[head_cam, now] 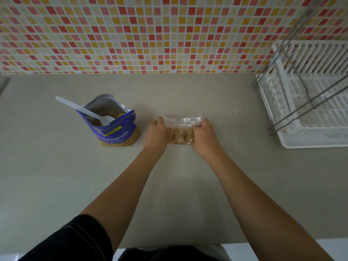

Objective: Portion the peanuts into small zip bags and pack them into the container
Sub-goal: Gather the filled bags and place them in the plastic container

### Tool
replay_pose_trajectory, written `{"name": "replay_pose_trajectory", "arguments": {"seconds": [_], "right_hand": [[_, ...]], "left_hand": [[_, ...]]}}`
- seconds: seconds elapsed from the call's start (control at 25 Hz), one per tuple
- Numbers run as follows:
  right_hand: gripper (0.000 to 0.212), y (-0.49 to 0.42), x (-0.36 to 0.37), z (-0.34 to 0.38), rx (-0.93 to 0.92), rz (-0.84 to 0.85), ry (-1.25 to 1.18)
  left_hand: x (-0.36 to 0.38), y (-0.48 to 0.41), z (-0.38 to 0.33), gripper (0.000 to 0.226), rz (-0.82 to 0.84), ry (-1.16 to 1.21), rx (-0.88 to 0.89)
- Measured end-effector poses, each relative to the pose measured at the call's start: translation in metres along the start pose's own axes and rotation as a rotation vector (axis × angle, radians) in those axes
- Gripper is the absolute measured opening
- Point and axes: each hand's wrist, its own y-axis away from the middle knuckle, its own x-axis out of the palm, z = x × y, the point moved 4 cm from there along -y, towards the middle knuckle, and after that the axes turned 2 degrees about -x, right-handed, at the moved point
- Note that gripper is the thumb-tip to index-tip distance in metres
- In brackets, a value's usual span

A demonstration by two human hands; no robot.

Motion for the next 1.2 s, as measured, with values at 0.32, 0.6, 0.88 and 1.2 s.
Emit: {"name": "replay_pose_trajectory", "arguments": {"seconds": [0.32,0.6,0.88,1.2], "right_hand": [[0.052,-0.005,0.014,0.006,-0.090,0.225,-0.014],[0.052,0.006,-0.008,-0.014,0.056,-0.289,-0.271],[0.078,0.032,0.022,-0.074,0.748,-0.029,-0.315],[0.067,0.044,0.010,-0.081,0.700,-0.401,-0.582]], "left_hand": [[0.005,0.015,-0.006,0.018,0.085,-0.419,0.317],[-0.008,0.026,0.012,0.019,-0.168,-0.293,0.188],[0.002,0.033,0.031,0.022,-0.109,0.019,-0.024],[0.006,0.038,0.033,0.022,-0.104,0.052,0.016]]}}
